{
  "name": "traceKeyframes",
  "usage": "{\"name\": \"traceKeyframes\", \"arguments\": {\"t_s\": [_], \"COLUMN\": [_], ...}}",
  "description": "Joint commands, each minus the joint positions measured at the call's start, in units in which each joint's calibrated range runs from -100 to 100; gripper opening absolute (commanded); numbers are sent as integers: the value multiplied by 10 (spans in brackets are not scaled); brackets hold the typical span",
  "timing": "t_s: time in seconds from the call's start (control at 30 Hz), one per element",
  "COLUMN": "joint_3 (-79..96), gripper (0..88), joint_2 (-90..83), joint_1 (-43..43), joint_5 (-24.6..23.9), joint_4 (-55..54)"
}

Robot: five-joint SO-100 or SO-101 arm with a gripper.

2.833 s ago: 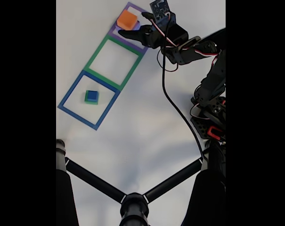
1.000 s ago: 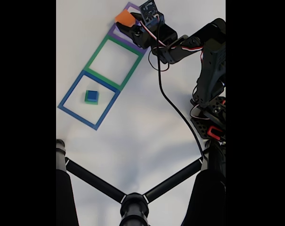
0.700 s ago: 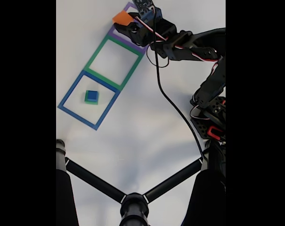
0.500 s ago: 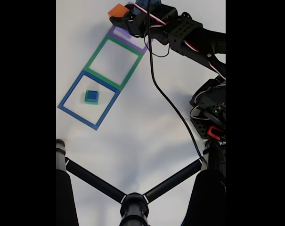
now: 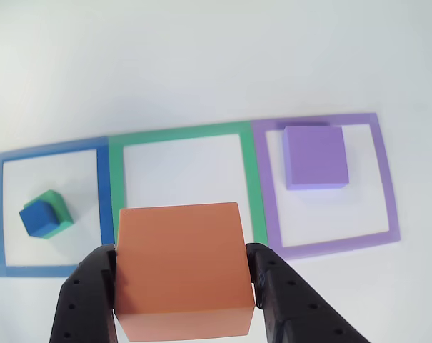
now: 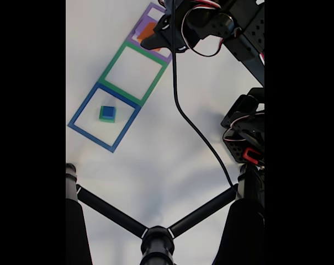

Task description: Tower of hanoi

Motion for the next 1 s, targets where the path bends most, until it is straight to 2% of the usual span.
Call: {"name": "traceKeyframes", "arguments": {"t_s": [0.0, 0.1, 0.2, 0.63, 0.97], "joint_3": [-23, 29, 130, 549, 673], "gripper": [110, 109, 108, 107, 104], "joint_2": [-39, -53, -77, -63, 85], "joint_1": [-34, -47, -53, -48, -34], "joint_5": [0, 0, 0, 0, 0], "joint_4": [24, 3, -78, -600, -931]}}
